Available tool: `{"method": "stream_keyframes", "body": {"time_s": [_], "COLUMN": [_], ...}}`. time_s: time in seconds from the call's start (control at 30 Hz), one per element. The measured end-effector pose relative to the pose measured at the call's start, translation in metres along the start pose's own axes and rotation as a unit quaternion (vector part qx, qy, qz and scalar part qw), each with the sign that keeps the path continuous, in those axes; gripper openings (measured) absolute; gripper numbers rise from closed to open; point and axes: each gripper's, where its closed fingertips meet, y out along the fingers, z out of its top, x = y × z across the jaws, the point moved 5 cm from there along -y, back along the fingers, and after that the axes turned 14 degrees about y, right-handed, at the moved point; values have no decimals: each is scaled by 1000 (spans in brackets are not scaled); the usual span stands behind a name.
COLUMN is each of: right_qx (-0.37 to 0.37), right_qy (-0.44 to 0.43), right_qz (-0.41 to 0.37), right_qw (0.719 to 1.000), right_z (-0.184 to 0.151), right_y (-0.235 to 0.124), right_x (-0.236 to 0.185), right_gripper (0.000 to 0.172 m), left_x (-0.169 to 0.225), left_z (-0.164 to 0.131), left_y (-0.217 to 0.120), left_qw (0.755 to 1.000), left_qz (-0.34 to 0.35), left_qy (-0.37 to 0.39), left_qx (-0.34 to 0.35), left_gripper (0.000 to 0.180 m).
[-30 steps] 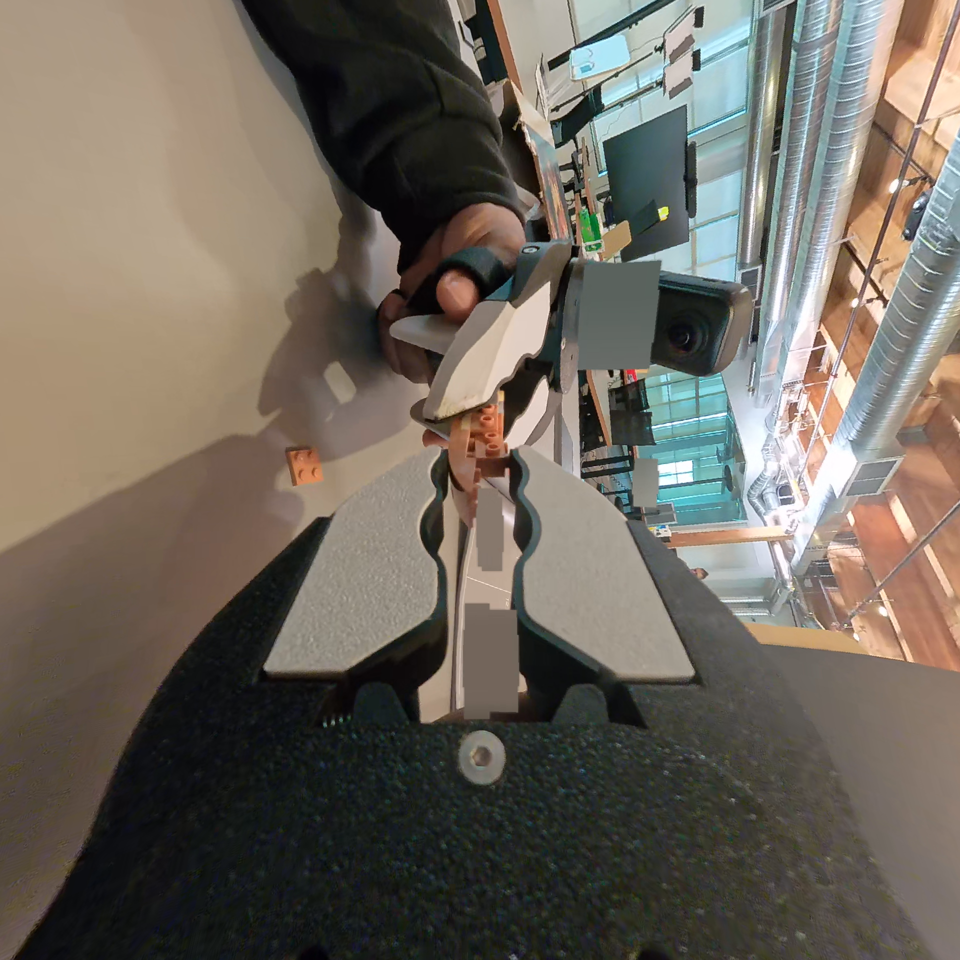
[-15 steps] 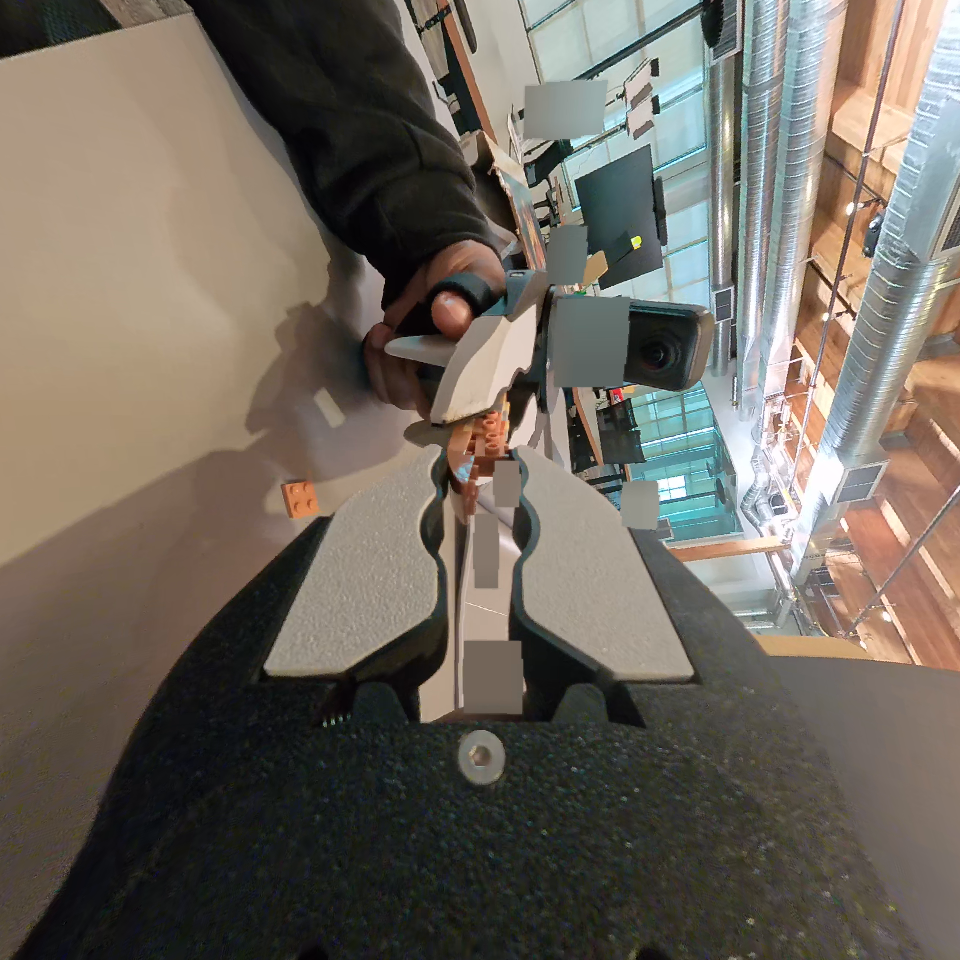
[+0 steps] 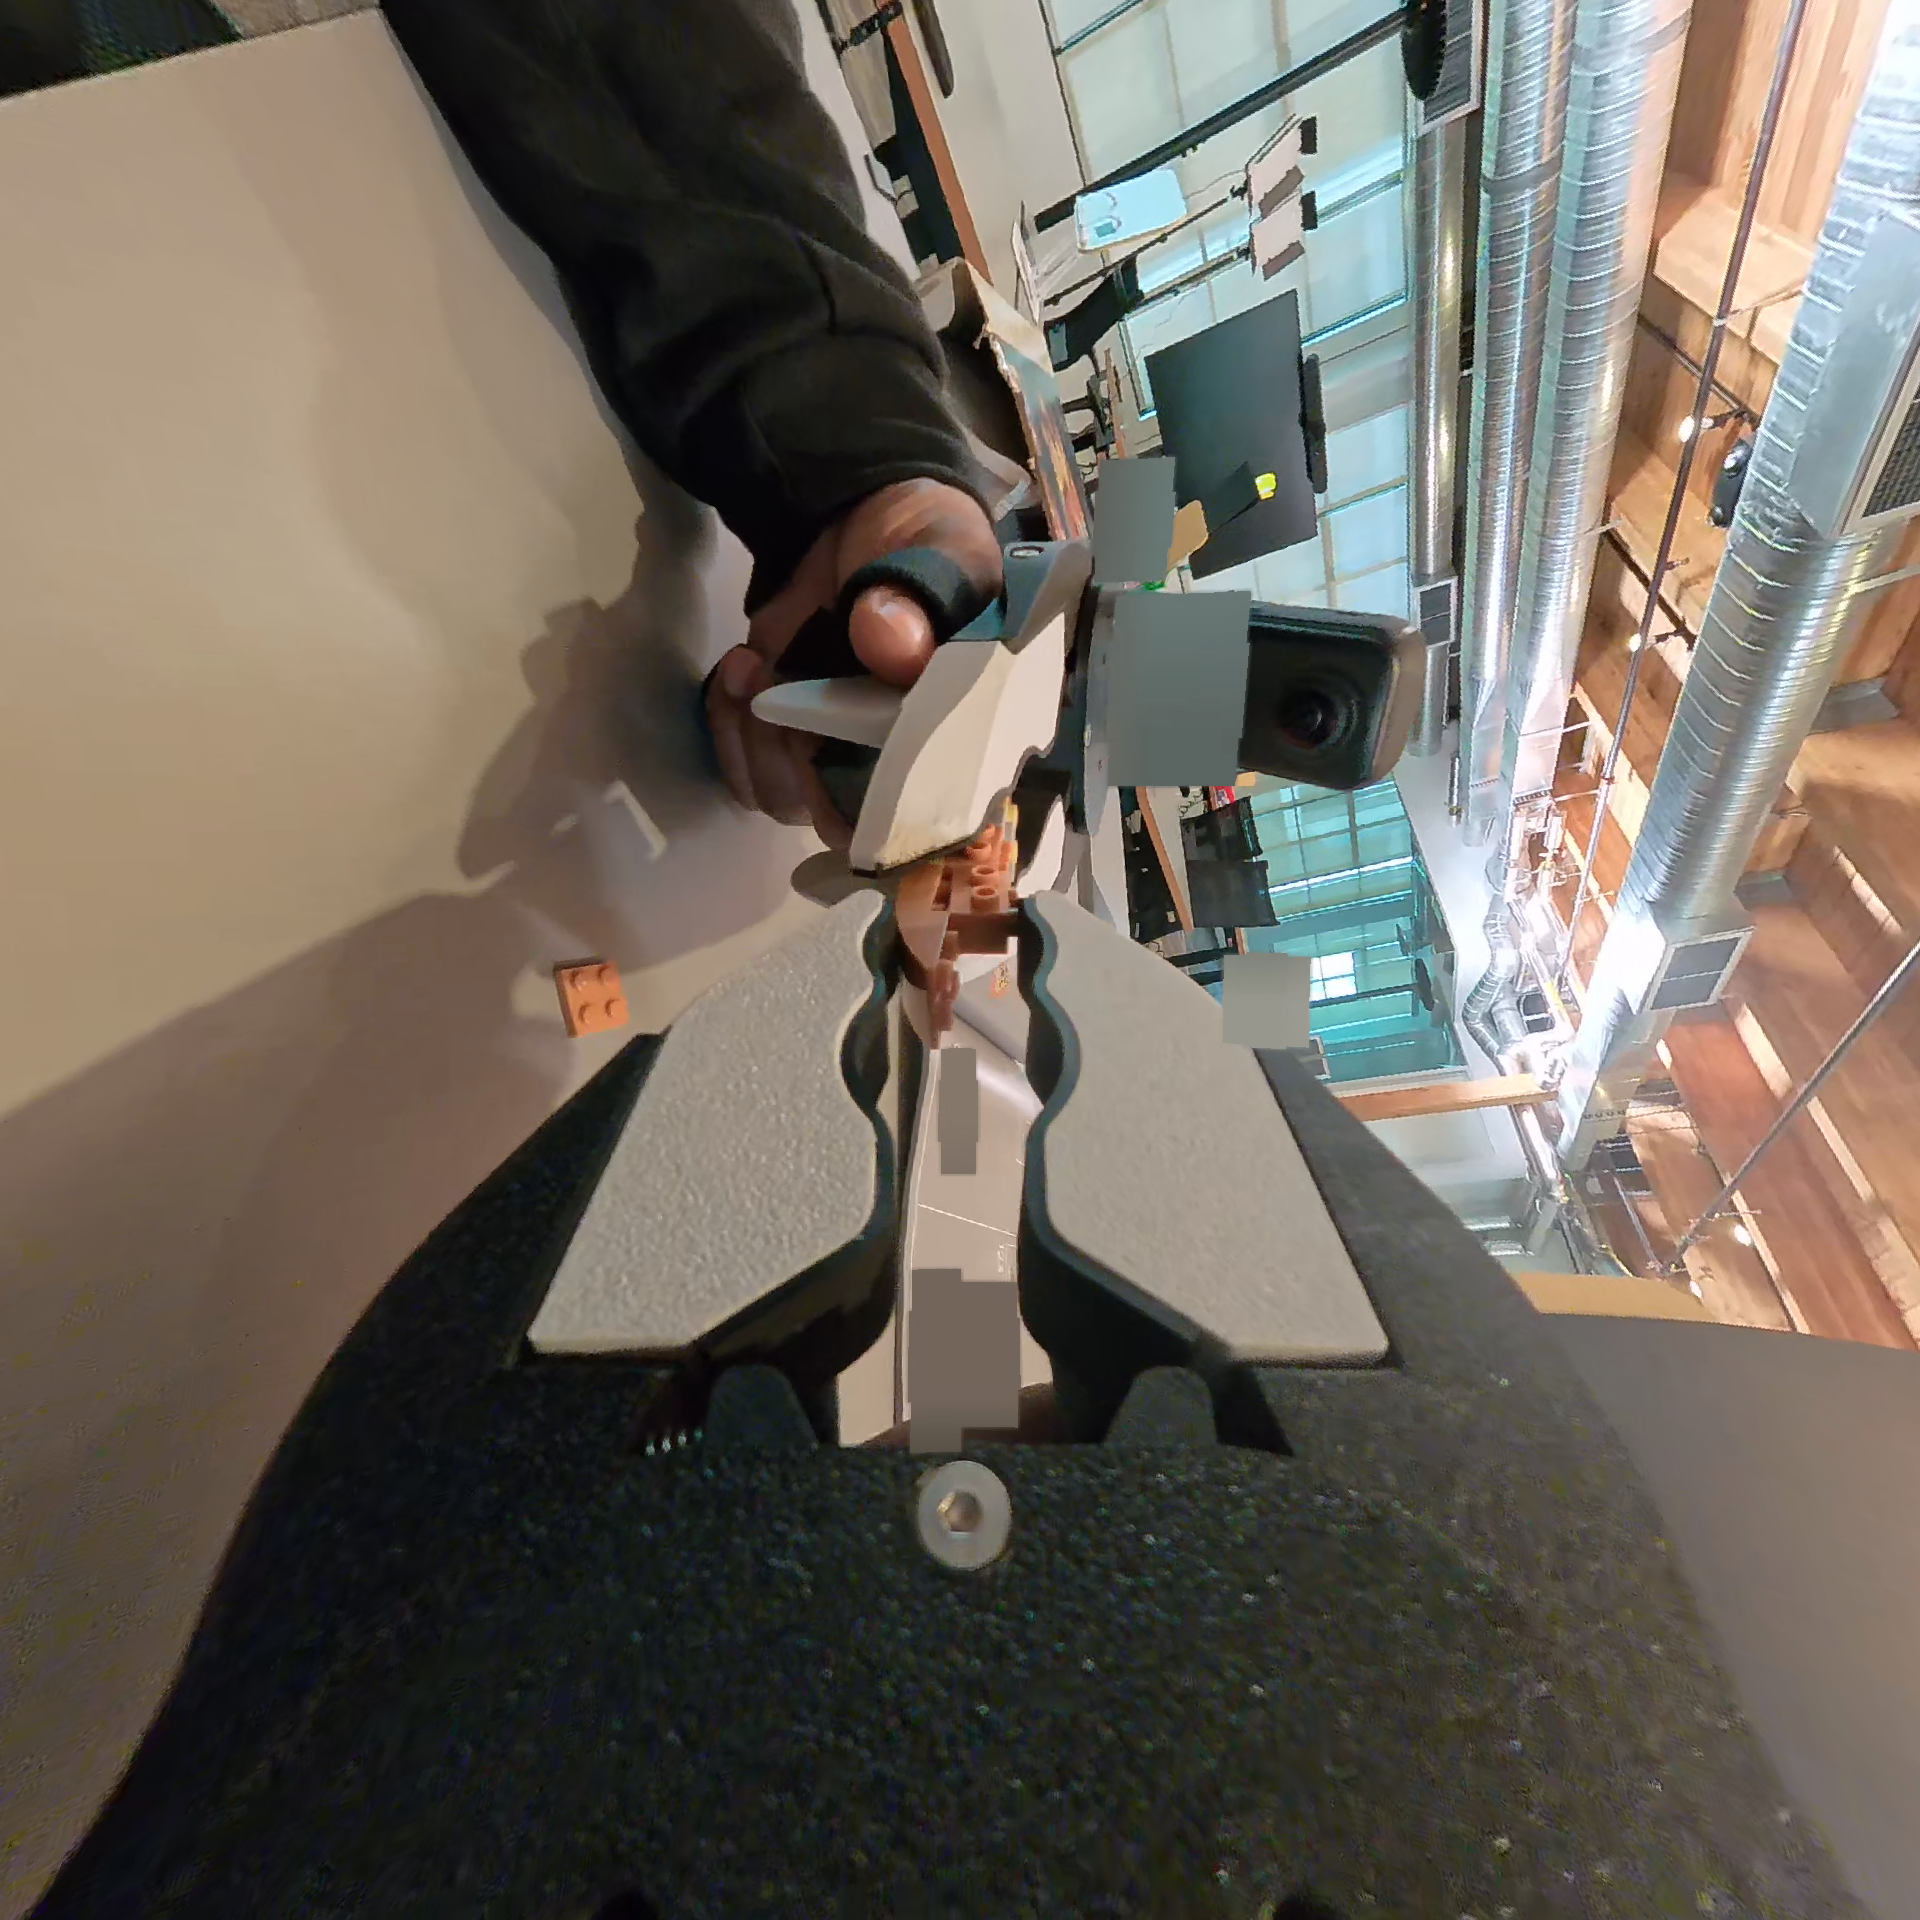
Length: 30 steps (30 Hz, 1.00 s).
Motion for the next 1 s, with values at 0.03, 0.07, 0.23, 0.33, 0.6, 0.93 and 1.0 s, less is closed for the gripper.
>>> {"method": "stream_keyframes", "body": {"time_s": [0.03,0.07,0.23,0.33,0.6,0.93,1.0], "right_qx": [2,5,19,23,13,12,10], "right_qy": [2,6,24,23,-12,-13,-15], "right_qz": [-2,-4,3,2,-32,-11,-15], "right_qw": [1000,1000,1000,999,999,1000,1000], "right_z": [1,1,6,8,8,9,9], "right_y": [0,-1,-3,-4,-4,-6,-5], "right_x": [1,2,3,3,7,6,7], "right_gripper": [21,21,29,29,20,19,19], "left_x": [0,0,1,2,1,4,3], "left_z": [1,2,7,9,10,10,11], "left_y": [0,0,2,2,2,4,4], "left_qw": [1000,1000,999,998,999,998,998], "left_qz": [1,1,-10,-14,-6,-20,-19], "left_qy": [2,2,-4,-3,5,-8,-11], "left_qx": [4,10,41,55,54,52,56], "left_gripper": [20,20,19,19,19,19,19]}}
